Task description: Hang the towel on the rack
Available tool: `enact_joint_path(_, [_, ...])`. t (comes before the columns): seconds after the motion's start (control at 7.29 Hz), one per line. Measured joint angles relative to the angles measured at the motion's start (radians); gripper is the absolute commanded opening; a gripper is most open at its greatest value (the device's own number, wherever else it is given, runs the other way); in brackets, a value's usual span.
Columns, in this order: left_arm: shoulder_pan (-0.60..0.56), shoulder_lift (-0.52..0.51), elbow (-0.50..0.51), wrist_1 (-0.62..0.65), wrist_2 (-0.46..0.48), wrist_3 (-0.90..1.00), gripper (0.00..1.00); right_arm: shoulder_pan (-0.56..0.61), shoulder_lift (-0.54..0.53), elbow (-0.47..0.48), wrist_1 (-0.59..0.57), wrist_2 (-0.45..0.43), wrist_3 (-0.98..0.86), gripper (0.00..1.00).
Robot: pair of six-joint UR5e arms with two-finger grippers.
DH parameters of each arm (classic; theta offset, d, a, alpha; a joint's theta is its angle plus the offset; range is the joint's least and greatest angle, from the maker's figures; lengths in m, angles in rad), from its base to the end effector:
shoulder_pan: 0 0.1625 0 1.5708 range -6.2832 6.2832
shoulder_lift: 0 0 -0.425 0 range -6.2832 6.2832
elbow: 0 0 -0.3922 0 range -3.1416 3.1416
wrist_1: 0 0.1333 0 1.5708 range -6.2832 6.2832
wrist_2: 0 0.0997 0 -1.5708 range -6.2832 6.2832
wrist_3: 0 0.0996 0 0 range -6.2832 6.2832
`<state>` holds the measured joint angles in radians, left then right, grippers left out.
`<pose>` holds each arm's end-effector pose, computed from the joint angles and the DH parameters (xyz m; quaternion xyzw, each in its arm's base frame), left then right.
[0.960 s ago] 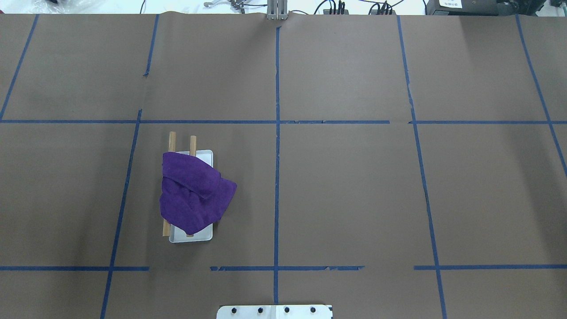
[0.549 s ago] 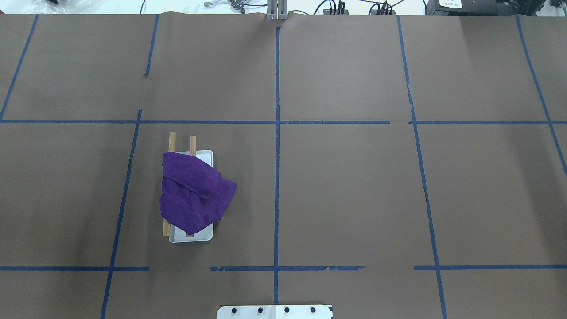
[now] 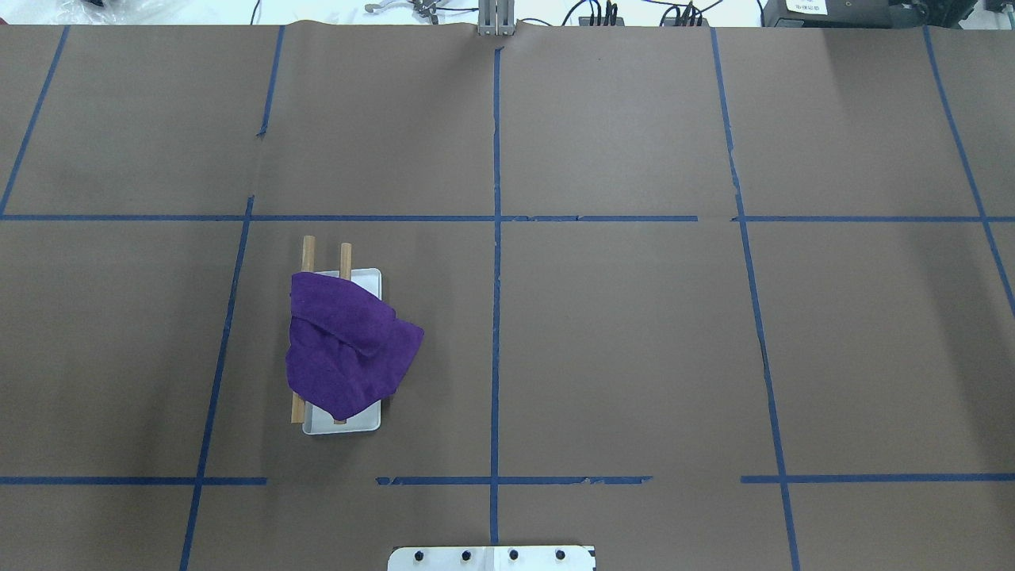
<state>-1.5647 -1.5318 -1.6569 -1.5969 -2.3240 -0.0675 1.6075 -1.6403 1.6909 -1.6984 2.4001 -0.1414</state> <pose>-0.0622 -0.4803 0.6339 0.0205 0.3685 -0.0151 0.9293 0.0766 -0.4539 0.6414 0.0007 -0.4041 -0.0324 0.9141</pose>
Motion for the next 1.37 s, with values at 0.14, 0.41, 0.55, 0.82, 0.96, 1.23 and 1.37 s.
enact_joint_path(0.14, [0.000, -0.001, 0.000, 0.000, 0.000, 0.000, 1.00, 0.000, -0.001, 0.000, 0.003, 0.000, 0.004, 1.00])
enact_joint_path(0.41, [0.000, -0.002, 0.000, 0.000, 0.000, 0.000, 1.00, 0.001, 0.000, 0.000, 0.006, 0.000, 0.007, 1.00])
enact_joint_path(0.55, [0.000, -0.003, 0.001, 0.000, 0.001, 0.000, 1.00, 0.002, 0.001, 0.000, 0.006, 0.000, 0.008, 1.00])
enact_joint_path(0.82, [0.001, -0.004, 0.002, -0.002, 0.000, 0.000, 1.00, 0.003, 0.004, 0.000, 0.006, 0.001, 0.010, 1.00])
enact_joint_path(0.96, [0.001, -0.004, 0.003, -0.002, 0.000, 0.000, 1.00, 0.003, 0.006, 0.001, 0.006, 0.001, 0.013, 1.00])
enact_joint_path(1.23, [0.001, -0.005, 0.003, -0.004, 0.000, 0.000, 1.00, 0.003, 0.008, 0.001, 0.006, 0.001, 0.015, 1.00])
enact_joint_path(1.37, [0.002, -0.005, 0.003, -0.004, 0.000, 0.000, 1.00, 0.003, 0.008, 0.001, 0.006, 0.001, 0.016, 1.00])
